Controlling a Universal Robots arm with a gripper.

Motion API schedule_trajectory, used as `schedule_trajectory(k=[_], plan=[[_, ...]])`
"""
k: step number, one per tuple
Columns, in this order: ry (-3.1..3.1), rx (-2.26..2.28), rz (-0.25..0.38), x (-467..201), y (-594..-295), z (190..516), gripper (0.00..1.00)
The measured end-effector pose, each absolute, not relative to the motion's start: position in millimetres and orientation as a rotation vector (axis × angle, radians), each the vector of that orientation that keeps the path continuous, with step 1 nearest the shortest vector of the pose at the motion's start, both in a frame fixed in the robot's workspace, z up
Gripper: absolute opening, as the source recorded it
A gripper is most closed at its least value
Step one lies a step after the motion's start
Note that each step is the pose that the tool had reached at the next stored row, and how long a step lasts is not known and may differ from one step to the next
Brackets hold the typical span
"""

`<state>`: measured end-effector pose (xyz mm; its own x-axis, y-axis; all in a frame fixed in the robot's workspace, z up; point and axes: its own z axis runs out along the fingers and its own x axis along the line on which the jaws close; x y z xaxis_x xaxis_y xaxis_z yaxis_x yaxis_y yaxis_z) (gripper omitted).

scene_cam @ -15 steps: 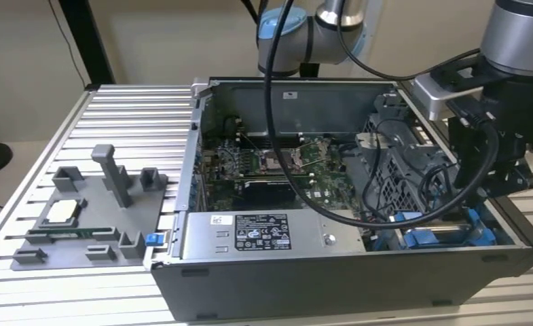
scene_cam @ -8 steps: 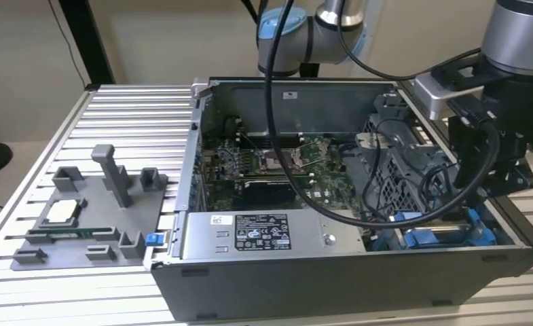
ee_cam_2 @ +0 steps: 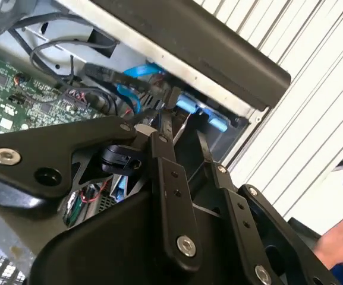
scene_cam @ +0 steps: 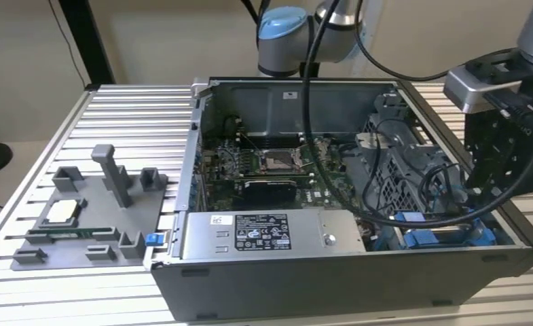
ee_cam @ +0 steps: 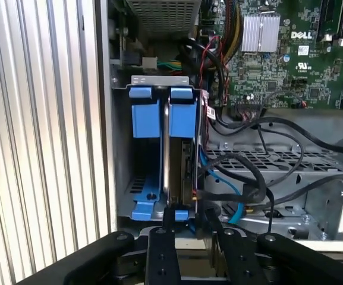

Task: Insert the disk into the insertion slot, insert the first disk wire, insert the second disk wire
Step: 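Insert the first disk wire, then insert the second disk wire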

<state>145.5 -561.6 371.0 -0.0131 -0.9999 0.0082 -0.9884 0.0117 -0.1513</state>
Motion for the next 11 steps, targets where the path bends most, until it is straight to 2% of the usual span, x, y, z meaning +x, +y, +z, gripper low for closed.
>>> schedule_trajectory(k=[7,11], plan=[[2.185,-2.158,-0.125,172.5,-561.6,371.0,1.00],[2.218,-2.192,-0.056,179.8,-561.6,370.9,1.00]])
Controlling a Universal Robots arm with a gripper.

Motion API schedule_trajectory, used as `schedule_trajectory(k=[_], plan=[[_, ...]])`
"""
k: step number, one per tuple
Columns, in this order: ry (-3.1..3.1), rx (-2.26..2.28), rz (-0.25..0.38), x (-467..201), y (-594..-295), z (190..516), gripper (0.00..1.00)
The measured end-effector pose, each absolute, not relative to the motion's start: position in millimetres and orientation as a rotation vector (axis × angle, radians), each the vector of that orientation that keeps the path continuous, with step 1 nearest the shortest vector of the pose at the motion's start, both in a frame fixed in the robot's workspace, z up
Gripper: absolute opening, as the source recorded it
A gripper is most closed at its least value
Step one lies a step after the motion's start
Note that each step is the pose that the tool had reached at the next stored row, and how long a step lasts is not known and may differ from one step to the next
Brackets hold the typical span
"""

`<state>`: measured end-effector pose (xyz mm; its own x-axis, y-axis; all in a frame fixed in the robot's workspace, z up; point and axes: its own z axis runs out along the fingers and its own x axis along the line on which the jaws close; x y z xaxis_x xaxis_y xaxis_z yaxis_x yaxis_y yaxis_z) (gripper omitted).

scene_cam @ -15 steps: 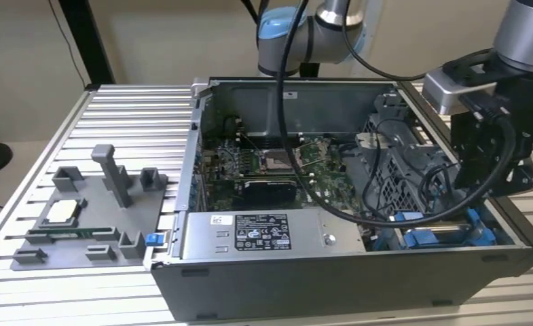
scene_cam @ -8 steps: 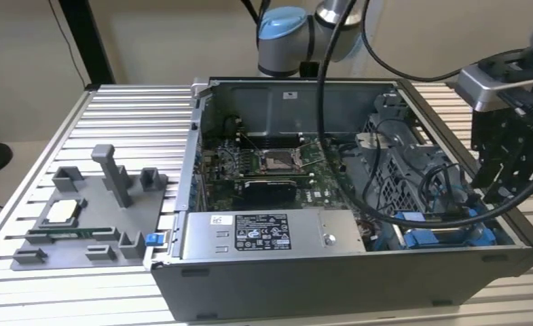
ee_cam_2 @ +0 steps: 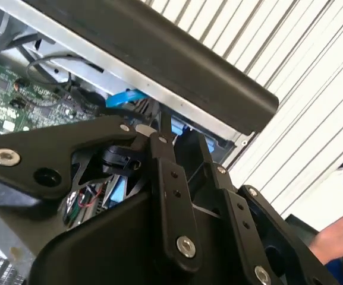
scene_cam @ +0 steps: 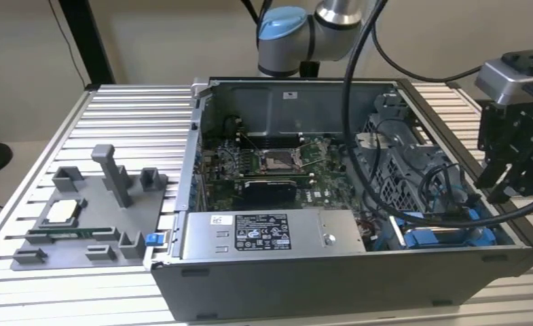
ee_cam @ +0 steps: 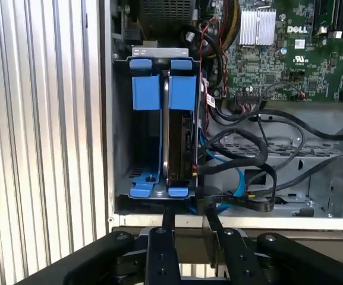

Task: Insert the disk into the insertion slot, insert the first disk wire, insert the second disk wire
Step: 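Insert the second disk wire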

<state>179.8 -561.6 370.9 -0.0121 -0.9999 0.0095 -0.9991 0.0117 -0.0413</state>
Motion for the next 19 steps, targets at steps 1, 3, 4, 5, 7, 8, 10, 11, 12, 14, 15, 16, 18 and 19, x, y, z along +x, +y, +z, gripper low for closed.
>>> schedule_trajectory(k=[1,3,4,5,7,8,10,11,12,14,15,16,18,19], plan=[[2.228,-2.202,-0.036,181.2,-561.6,370.9,1.00],[2.244,-2.218,0.000,184.7,-561.6,370.8,1.00],[2.251,-2.225,0.016,186.8,-561.6,370.7,1.00],[2.257,-2.232,0.031,189.0,-561.6,370.6,1.00],[2.267,-2.242,0.056,194.7,-561.6,370.1,1.00],[2.272,-2.246,0.065,198.2,-561.6,369.8,1.00],[2.281,-2.255,0.087,204.0,-561.6,369.1,1.00],[2.289,-2.264,0.107,205.5,-561.6,369.0,1.00],[2.296,-2.271,0.125,207.0,-561.6,368.9,1.00],[2.308,-2.283,0.155,210.6,-561.6,368.5,1.00],[2.311,-2.286,0.163,213.2,-561.6,367.9,1.00],[2.313,-2.288,0.169,215.9,-561.6,367.3,1.00],[2.317,-2.292,0.181,219.4,-561.4,366.1,1.00],[2.319,-2.294,0.188,220.4,-561.1,365.5,1.00]])
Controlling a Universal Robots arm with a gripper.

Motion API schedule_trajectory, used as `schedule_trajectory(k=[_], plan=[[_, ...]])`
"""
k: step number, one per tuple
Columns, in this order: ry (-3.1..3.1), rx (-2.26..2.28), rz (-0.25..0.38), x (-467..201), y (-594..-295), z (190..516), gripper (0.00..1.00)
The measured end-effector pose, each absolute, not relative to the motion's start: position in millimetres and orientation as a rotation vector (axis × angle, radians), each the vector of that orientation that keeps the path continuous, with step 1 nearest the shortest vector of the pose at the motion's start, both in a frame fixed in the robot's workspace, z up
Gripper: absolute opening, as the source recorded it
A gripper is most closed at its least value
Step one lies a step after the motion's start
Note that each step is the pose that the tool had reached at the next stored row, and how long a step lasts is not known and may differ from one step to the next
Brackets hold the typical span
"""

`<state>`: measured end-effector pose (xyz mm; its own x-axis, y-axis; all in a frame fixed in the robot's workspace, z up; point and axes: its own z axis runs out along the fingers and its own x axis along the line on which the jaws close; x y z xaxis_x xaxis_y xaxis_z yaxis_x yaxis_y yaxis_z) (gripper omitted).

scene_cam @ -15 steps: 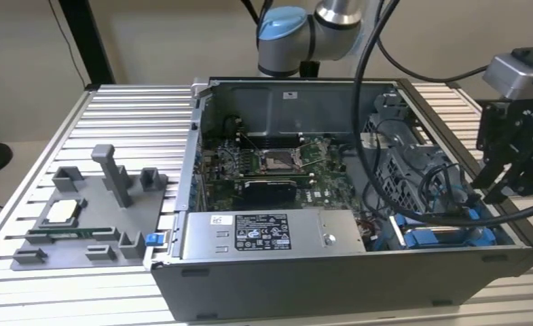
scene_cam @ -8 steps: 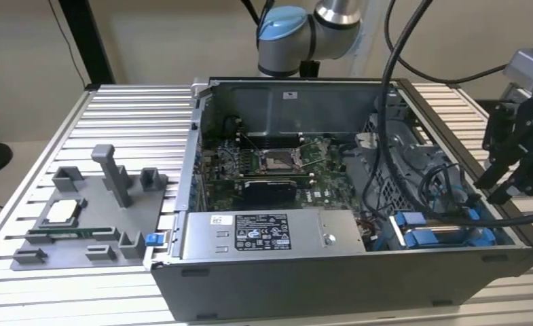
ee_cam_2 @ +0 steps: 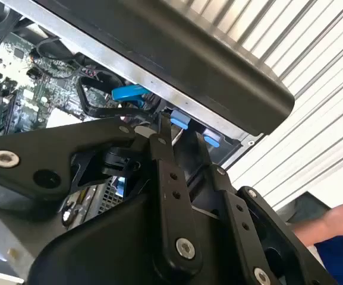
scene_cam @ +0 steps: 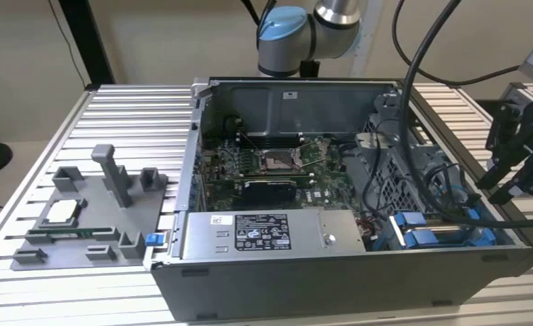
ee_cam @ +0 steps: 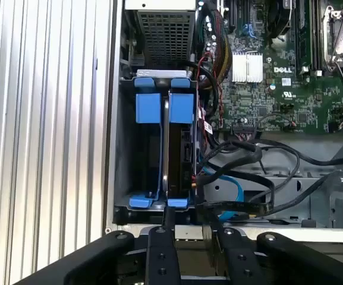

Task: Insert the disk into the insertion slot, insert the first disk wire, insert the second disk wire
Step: 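Insert the second disk wire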

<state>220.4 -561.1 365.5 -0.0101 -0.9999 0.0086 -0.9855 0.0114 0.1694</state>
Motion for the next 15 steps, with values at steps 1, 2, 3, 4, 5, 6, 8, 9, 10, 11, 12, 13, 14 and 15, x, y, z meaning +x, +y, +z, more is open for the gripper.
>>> schedule_trajectory(k=[1,2,3,4,5,6,8,9,10,11,12,13,14,15], plan=[[-2.137,2.115,-0.179,221.0,-560.7,365.1,1.00],[-2.135,2.111,-0.185,221.2,-560.1,364.8,1.00],[-2.132,2.108,-0.191,221.2,-559.3,364.5,1.00],[-2.130,2.105,-0.196,221.3,-558.5,363.8,1.00],[-2.128,2.103,-0.199,221.3,-557.8,363.0,1.00],[-2.127,2.101,-0.203,221.4,-557.0,362.3,1.00],[-2.125,2.097,-0.209,221.7,-555.6,360.7,1.00],[-2.125,2.095,-0.212,222.0,-555.2,359.5,1.00],[-2.124,2.094,-0.213,222.4,-554.9,358.5,1.00],[-2.123,2.092,-0.215,222.9,-554.8,357.4,1.00],[-2.123,2.091,-0.217,223.6,-554.8,356.2,1.00],[-2.122,2.090,-0.219,224.3,-554.8,355.0,1.00],[-2.123,2.090,-0.221,225.0,-554.8,354.0,1.00],[-2.123,2.090,-0.224,225.4,-554.9,353.1,1.00]])
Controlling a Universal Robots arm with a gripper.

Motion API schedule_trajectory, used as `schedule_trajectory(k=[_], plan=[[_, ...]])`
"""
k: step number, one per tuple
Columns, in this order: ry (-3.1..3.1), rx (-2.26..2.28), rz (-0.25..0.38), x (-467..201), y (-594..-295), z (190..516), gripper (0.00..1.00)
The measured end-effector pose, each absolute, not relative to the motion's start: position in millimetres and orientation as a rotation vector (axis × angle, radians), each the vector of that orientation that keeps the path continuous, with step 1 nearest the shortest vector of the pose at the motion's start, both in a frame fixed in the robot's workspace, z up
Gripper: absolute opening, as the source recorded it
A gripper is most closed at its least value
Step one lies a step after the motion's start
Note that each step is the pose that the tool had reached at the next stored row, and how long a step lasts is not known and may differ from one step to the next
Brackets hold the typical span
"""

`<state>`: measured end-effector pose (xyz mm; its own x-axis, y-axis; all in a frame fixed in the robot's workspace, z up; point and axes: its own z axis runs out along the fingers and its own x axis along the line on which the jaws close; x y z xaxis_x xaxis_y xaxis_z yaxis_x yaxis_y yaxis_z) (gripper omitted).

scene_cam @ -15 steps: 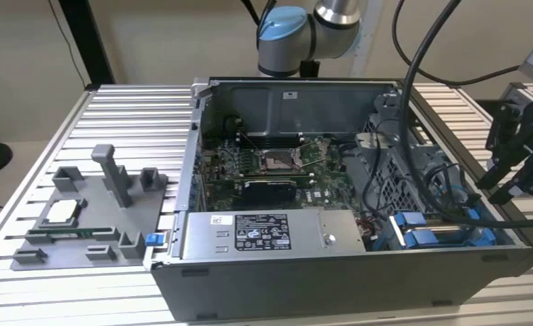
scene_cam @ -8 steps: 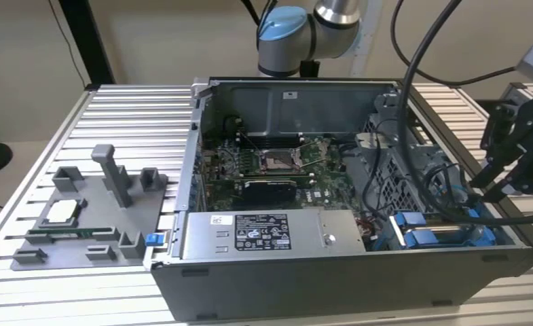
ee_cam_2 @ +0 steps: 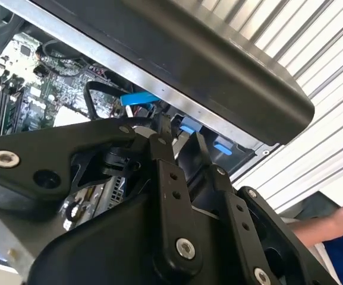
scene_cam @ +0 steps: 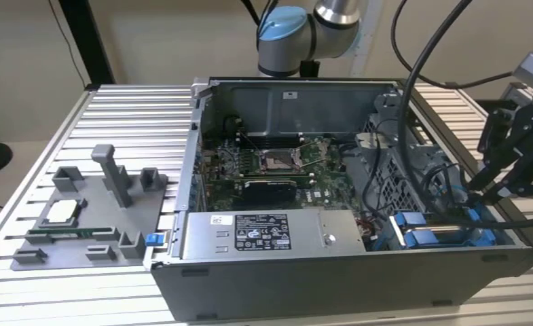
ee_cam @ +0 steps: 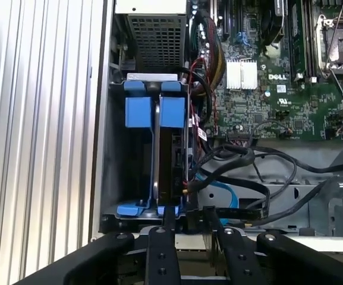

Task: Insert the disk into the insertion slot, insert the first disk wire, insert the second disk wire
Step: 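Insert the second disk wire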

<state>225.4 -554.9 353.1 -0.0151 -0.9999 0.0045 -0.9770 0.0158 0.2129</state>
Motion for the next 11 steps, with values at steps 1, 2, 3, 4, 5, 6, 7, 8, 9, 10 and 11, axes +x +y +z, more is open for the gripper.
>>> schedule_trajectory(k=[1,2,3,4,5,6,7,8,9,10,11], plan=[[-2.124,2.090,-0.226,225.4,-554.9,352.2,1.00],[-2.124,2.089,-0.227,225.4,-554.8,351.4,1.00],[-2.124,2.087,-0.228,225.4,-554.8,350.8,1.00],[-2.124,2.087,-0.228,225.5,-554.8,350.6,1.00],[-2.124,2.087,-0.228,225.5,-554.8,350.6,0.00],[-2.124,2.086,-0.229,225.5,-554.8,350.6,0.00],[-2.124,2.086,-0.229,225.5,-554.9,350.5,0.00],[-2.124,2.086,-0.229,225.5,-554.8,350.4,0.00],[-2.124,2.086,-0.229,225.5,-554.8,350.4,0.00],[-2.124,2.086,-0.230,225.5,-554.8,350.4,0.00],[-2.124,2.086,-0.230,225.3,-554.8,350.3,0.00]])
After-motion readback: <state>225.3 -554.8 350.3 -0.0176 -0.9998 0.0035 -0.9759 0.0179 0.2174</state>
